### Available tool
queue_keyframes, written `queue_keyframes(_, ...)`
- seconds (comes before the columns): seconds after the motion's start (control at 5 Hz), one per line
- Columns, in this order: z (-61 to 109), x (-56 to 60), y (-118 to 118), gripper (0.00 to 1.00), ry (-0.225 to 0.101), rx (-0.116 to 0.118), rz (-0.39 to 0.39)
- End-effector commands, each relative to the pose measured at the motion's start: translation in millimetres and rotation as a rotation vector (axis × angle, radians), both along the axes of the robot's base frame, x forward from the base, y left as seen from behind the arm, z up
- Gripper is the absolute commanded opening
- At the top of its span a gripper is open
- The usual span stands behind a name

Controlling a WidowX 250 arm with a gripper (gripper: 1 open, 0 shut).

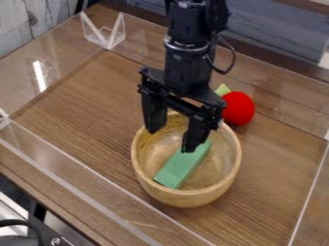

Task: Remove the green block from the brown bowl and put it on the table

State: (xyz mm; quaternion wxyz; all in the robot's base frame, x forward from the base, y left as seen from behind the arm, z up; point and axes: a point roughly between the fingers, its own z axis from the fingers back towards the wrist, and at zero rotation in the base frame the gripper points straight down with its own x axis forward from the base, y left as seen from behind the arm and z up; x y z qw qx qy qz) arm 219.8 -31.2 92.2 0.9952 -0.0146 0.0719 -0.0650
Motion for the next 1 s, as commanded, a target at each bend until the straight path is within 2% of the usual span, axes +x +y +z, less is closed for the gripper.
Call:
queue_keyframes(0.0, 7.9, -3.1, -4.3, 1.00, -0.044, -0.004, -0.064)
queue_keyframes(0.4, -5.6, -1.3, -3.0, 1.00, -0.059, -0.011, -0.052)
queue_keyframes(0.8, -19.1, -10.4, -2.6, 1.00, -0.082, -0.019, -0.057)
